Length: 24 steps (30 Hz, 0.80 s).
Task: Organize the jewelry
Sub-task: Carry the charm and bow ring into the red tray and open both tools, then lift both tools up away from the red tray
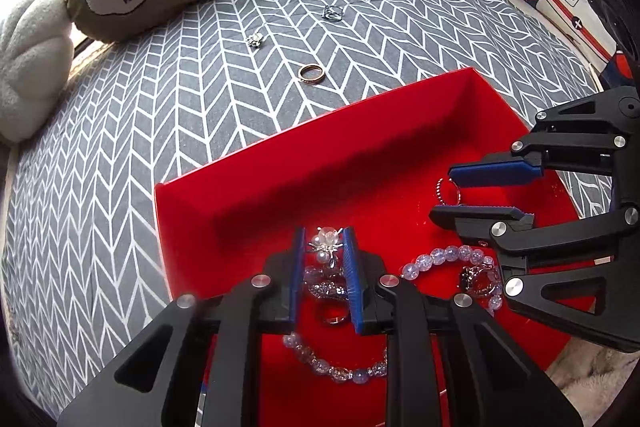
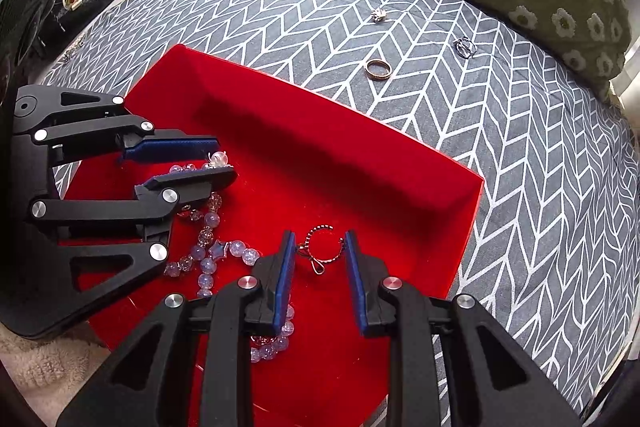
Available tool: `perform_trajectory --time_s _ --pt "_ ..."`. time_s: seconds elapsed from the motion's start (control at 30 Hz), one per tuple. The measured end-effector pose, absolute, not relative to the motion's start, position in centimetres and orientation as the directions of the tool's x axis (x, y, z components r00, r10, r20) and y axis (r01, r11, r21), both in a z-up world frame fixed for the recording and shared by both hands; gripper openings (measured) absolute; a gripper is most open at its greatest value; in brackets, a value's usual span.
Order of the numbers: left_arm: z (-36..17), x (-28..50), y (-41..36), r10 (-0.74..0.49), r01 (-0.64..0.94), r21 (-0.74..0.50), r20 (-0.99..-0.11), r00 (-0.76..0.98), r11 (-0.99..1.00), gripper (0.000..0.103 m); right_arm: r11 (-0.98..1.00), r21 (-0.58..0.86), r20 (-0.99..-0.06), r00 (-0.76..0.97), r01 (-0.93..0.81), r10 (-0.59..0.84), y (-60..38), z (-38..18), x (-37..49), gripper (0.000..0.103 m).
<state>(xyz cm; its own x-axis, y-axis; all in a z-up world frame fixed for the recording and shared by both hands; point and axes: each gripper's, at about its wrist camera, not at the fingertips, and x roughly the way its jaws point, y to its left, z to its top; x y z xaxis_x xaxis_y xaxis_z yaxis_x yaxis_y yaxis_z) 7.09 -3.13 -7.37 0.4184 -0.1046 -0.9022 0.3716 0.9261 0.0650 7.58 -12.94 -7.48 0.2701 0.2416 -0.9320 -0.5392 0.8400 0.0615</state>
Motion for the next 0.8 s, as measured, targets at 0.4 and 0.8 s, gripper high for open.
perform_trajectory --time_s 0.4,0.8 --pt "-7.3 7.0 -3.2 -0.103 0.368 0.068 -0.900 0.424 0.927 0.019 0.843 0.085 -0.930 0.262 -0.532 0.259 -13.2 -7.3 7.4 0.025" --pt "-6.5 6.4 -3.3 -0.103 0.357 0.078 -0.881 0.461 0.931 0.044 0.844 0.085 -0.917 0.289 -0.530 0.273 -13.8 -6.3 6.8 0.038"
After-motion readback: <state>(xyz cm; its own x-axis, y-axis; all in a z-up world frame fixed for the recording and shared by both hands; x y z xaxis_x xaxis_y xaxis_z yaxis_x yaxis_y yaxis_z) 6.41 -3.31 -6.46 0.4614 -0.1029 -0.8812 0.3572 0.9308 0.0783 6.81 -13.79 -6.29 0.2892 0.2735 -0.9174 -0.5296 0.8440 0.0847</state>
